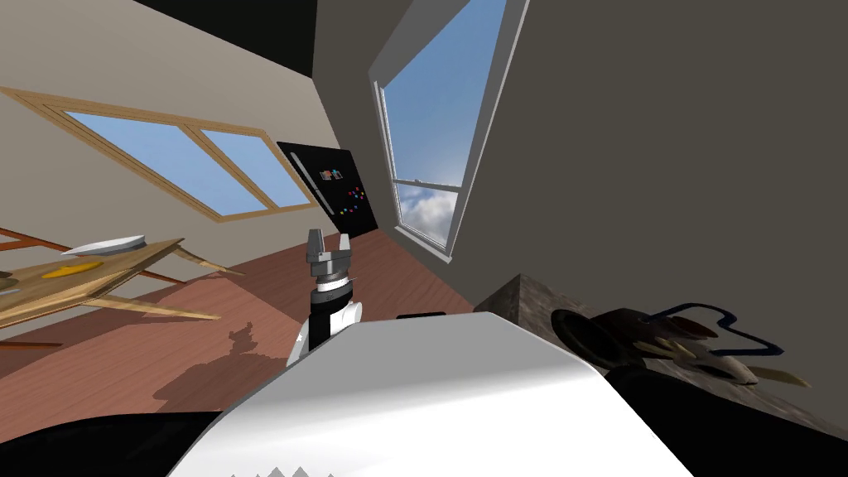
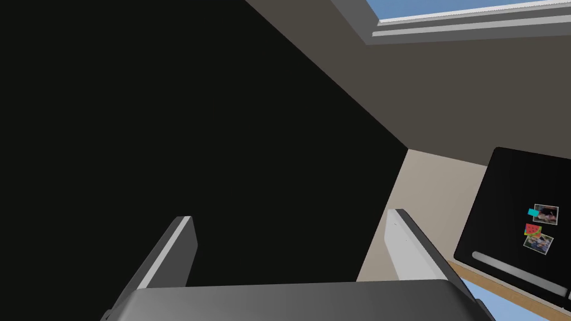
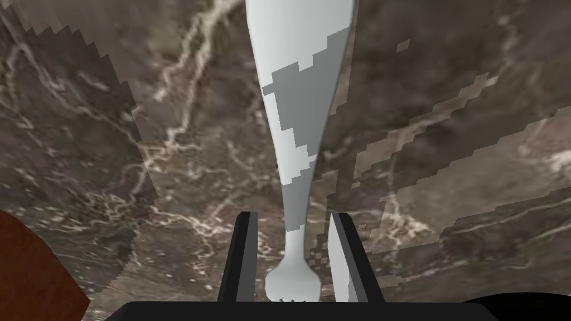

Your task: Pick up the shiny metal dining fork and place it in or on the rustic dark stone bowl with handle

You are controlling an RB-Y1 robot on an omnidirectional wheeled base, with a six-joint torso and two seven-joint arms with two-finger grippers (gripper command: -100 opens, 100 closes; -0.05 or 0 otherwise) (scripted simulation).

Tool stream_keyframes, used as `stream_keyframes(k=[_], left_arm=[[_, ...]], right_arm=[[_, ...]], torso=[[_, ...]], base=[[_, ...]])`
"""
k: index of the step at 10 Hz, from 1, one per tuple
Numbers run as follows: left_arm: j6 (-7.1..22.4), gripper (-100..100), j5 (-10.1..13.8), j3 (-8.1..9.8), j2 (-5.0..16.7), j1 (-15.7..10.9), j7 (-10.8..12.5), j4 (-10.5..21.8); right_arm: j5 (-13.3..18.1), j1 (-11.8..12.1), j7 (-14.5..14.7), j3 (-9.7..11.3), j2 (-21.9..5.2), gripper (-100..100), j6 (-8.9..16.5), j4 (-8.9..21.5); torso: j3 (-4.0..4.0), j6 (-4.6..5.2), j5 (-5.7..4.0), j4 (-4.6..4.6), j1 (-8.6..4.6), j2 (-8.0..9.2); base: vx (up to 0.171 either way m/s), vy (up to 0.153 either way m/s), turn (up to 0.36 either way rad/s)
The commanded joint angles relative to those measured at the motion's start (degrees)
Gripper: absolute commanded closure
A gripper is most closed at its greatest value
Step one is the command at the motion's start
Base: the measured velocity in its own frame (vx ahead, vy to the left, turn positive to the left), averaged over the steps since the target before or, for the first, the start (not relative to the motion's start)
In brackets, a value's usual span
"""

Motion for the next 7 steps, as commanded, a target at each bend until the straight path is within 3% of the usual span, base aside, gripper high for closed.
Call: stream_keyframes(k=[1,6,7], left_arm=[[0.00,0,0.00,0.00,0.00,0.00,0.00,0.00],[0.00,0,0.00,0.00,0.00,0.01,0.00,0.00],[0.00,0,0.00,0.00,0.00,0.00,0.00,0.00]], right_arm=[[0.40,2.11,-0.46,-2.24,-1.01,100,0.17,-1.62],[1.78,6.04,-1.67,-7.40,-4.18,100,-0.30,-4.59],[1.63,5.49,-1.50,-6.60,-3.77,100,-0.13,-4.28]], torso=[[0.00,0.00,0.00,0.00,0.00,0.00],[-0.05,0.10,0.05,-0.03,0.10,-0.07],[-0.05,0.07,0.05,-0.03,0.11,-0.08]], base=[[0.026,-0.002,-0.241],[0.031,0.005,-0.154],[0.013,0.005,-0.024]])
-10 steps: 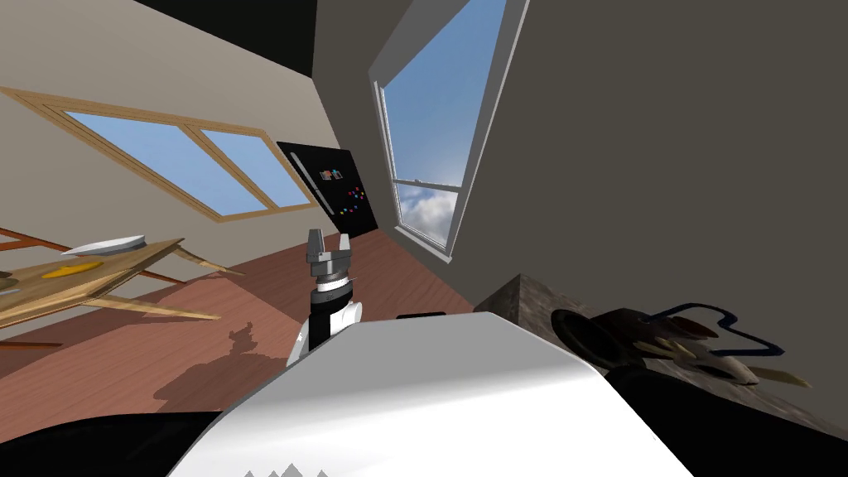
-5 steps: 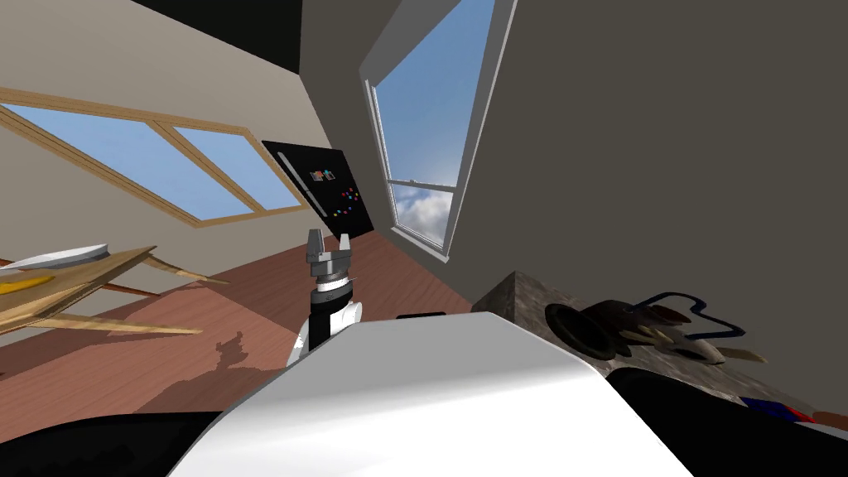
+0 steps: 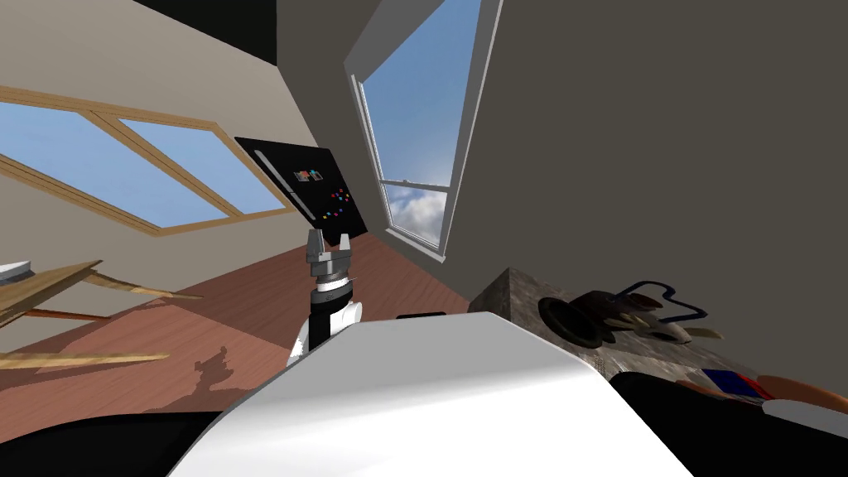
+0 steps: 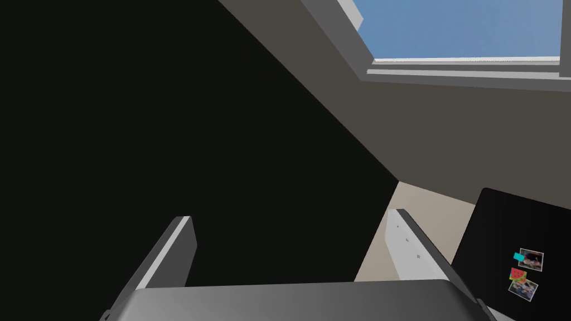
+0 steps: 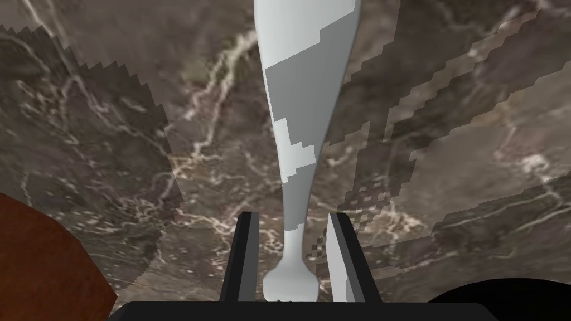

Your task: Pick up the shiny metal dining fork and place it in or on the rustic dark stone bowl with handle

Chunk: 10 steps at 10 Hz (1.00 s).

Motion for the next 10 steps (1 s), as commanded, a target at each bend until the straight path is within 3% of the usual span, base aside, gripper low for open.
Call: stream_keyframes(k=[1,2,6,7,10], left_arm=[[0.00,0,0.00,0.00,0.00,0.00,0.00,0.00],[0.00,0,0.00,0.00,0.00,0.00,0.00,0.00],[0.00,0,0.00,-0.01,-0.01,0.00,0.00,0.00],[0.00,0,0.00,-0.01,-0.01,0.00,0.00,0.00],[0.00,0,0.00,-0.01,-0.01,0.00,0.00,0.00]], right_arm=[[0.00,0.00,0.00,0.00,0.00,0,0.00,0.00],[0.69,0.65,0.11,-1.95,0.38,100,0.56,0.05],[0.99,0.49,1.20,-8.27,2.88,100,2.71,2.34],[0.99,0.49,1.20,-8.27,2.88,100,2.71,2.34],[-0.58,-1.48,2.19,-12.03,5.02,100,4.31,5.61]], torso=[[0.00,0.00,0.00,0.00,0.00,0.00],[0.02,0.00,0.00,0.01,-0.02,0.03],[0.01,0.06,0.17,0.02,0.53,-0.01],[0.00,0.05,0.24,0.02,0.74,-0.02],[0.10,0.13,0.28,0.07,0.82,0.13]], base=[[0.000,0.000,0.000],[0.016,0.033,-0.083],[0.021,0.116,-0.115],[-0.006,0.150,-0.029],[-0.019,0.168,-0.048]])
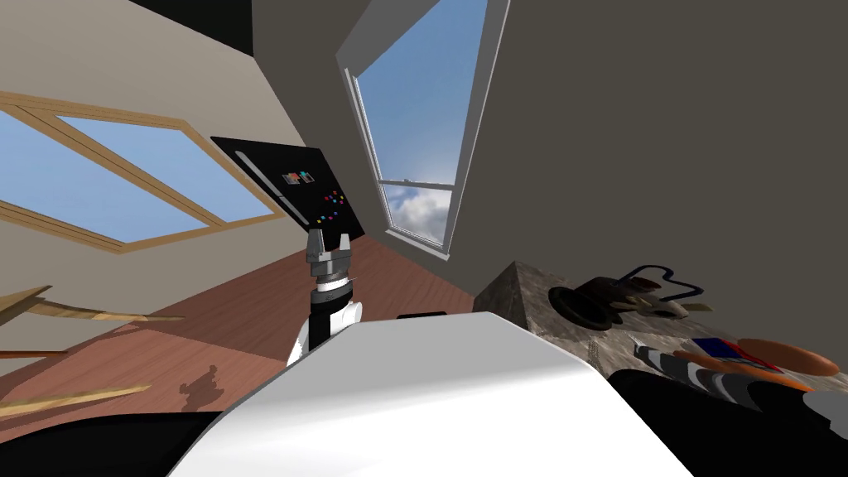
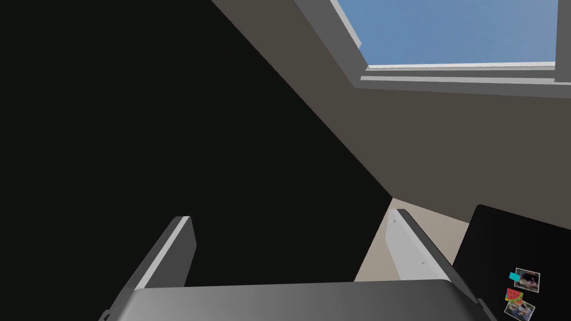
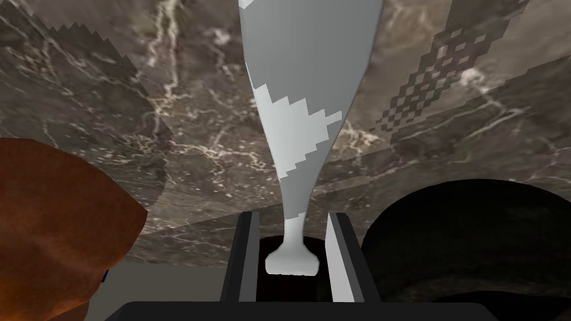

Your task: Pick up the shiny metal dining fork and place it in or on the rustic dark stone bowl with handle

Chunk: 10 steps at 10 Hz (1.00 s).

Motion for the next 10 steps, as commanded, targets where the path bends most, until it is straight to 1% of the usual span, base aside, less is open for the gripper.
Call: stream_keyframes(k=[1,2,3,5,6,7,8,9,10], left_arm=[[0.00,0,0.00,0.00,0.00,0.00,0.00,0.00],[0.00,0,0.00,0.00,0.00,0.00,0.00,0.00],[0.00,0,0.00,0.00,0.00,0.00,0.00,0.00],[0.00,0,0.00,0.01,0.01,0.00,0.00,0.00],[0.00,0,0.00,0.01,0.01,0.01,0.00,0.00],[0.00,0,0.00,0.01,0.01,0.01,0.00,0.00],[0.00,0,0.00,0.01,0.02,0.01,0.00,0.00],[0.00,0,0.00,0.02,0.02,0.01,0.00,0.00],[0.00,0,0.00,0.02,0.02,0.02,0.00,0.00]], right_arm=[[-0.87,0.22,-0.38,-1.76,0.15,100,1.28,0.50],[-1.76,-0.77,-0.18,-3.05,0.64,100,1.92,1.96],[-1.76,-0.77,-0.18,-3.05,0.64,100,1.92,1.96],[-3.55,-2.64,-0.19,-5.02,0.66,100,2.98,4.41],[-3.55,-2.64,-0.19,-5.02,0.66,100,2.98,4.41],[-5.15,-4.07,-0.56,-6.05,-0.41,100,3.67,6.15],[-6.19,-4.84,-0.77,-6.09,-1.53,100,3.89,6.99],[-6.19,-4.84,-0.77,-6.09,-1.53,100,3.89,6.99],[-6.19,-4.84,-0.77,-6.09,-1.53,100,3.89,6.99]], torso=[[0.00,0.00,0.00,0.00,0.00,0.00],[0.01,-0.03,0.00,0.02,-0.10,-0.01],[-0.01,-0.04,-0.01,0.02,-0.13,-0.04],[-0.08,-0.05,-0.07,0.01,-0.37,-0.19],[-0.16,-0.12,-0.08,-0.01,-0.42,-0.33],[-0.17,-0.09,-0.07,-0.03,-0.50,-0.33],[-0.25,-0.25,-0.05,-0.05,-0.61,-0.49],[-0.42,-0.49,-0.01,-0.09,-0.65,-0.79],[-0.48,-0.49,-0.04,-0.12,-0.64,-0.88]], base=[[-0.028,0.125,-0.025],[-0.017,0.121,0.001],[0.003,0.086,0.001],[0.041,0.067,0.034],[0.045,0.037,0.035],[0.077,0.009,0.084],[0.129,-0.006,0.150],[0.114,-0.002,0.059],[0.057,0.009,0.000]])
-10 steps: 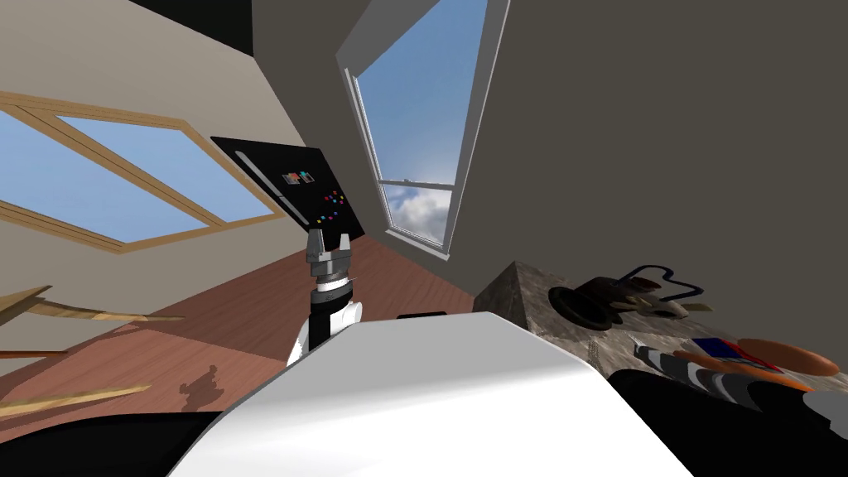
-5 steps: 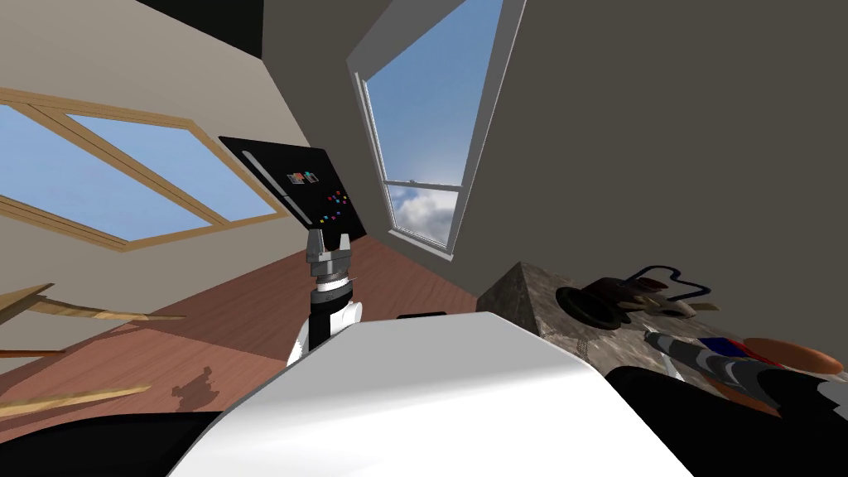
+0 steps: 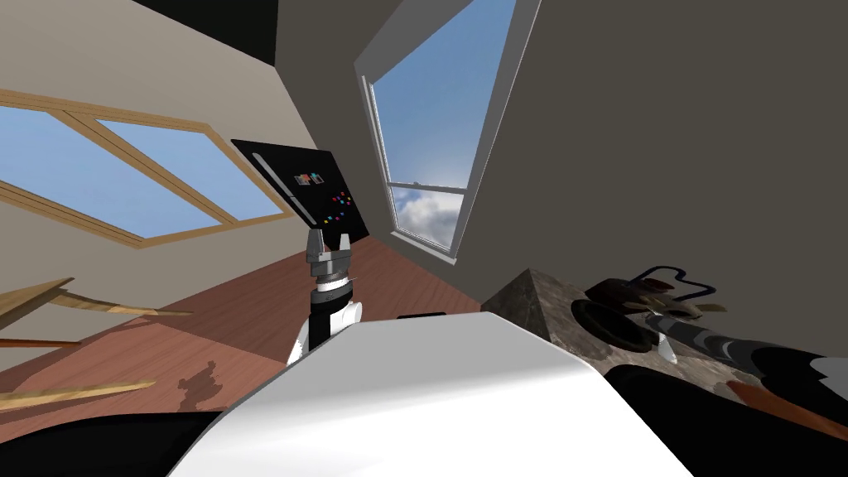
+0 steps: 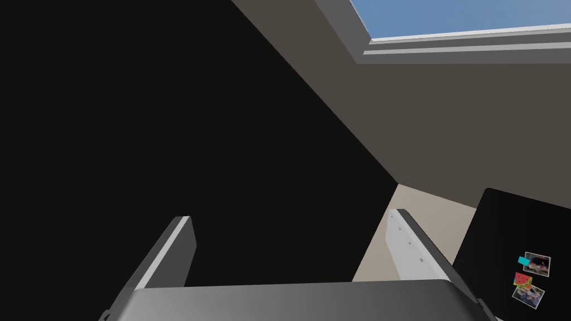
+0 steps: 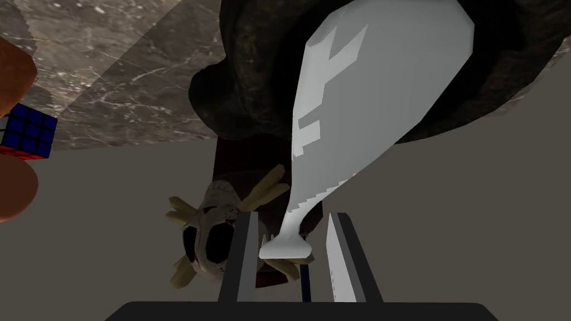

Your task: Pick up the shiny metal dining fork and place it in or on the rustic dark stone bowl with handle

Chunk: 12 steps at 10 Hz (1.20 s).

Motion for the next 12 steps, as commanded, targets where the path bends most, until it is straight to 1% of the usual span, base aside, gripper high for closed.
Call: stream_keyframes(k=[1,2,3,4,5,9,10,11,12], left_arm=[[0.00,0,0.00,0.00,0.00,0.00,0.00,0.00],[0.00,0,0.00,0.00,0.00,0.00,0.00,0.00],[0.00,0,0.00,0.00,0.00,0.00,0.00,0.00],[0.00,0,0.00,0.00,0.00,0.00,0.00,0.00],[0.00,0,0.00,0.00,0.00,0.00,0.00,0.00],[0.00,0,0.00,0.00,0.00,-0.01,0.00,0.00],[0.00,0,0.00,0.00,0.00,-0.01,0.00,0.00],[0.00,0,0.00,0.00,0.00,-0.01,0.00,0.00],[0.00,0,0.00,0.00,0.00,-0.01,0.00,0.00]], right_arm=[[-1.36,-1.39,0.38,1.75,-1.69,100,-0.40,1.20],[-1.84,-1.60,0.72,2.84,-2.22,100,-0.65,1.45],[-2.03,-1.67,0.94,3.43,-2.40,100,-0.81,1.53],[-1.91,-1.19,0.54,2.65,-2.32,100,-0.53,1.26],[-1.95,-1.23,0.59,2.76,-2.35,-100,-0.60,1.30],[-1.95,-1.23,0.58,2.74,-2.35,-100,-0.59,1.29],[-1.95,-1.23,0.58,2.74,-2.36,0,-0.59,1.29],[-1.49,1.21,-1.88,0.16,-5.02,-100,-1.24,1.35],[-1.26,2.43,-3.12,-1.13,-6.35,-100,-1.56,1.38]], torso=[[0.00,0.00,0.00,0.00,0.00,0.00],[0.00,-0.10,0.00,0.01,0.00,-0.03],[-0.03,-0.09,-0.01,-0.01,0.02,-0.07],[0.03,-0.04,-0.01,0.01,0.03,0.06],[0.14,-0.04,0.01,0.06,0.02,0.23],[0.25,-0.02,0.00,0.11,-0.01,0.41],[0.25,-0.02,0.00,0.11,-0.01,0.41],[0.25,-0.02,0.00,0.11,-0.01,0.41],[0.28,0.00,0.02,0.12,0.01,0.47]], base=[[0.076,0.011,0.049],[0.094,0.013,0.052],[0.059,0.016,0.005],[0.021,0.009,-0.001],[0.006,0.001,0.002],[0.000,0.000,0.000],[0.000,0.000,0.000],[-0.021,0.001,-0.118],[-0.040,0.005,-0.112]])
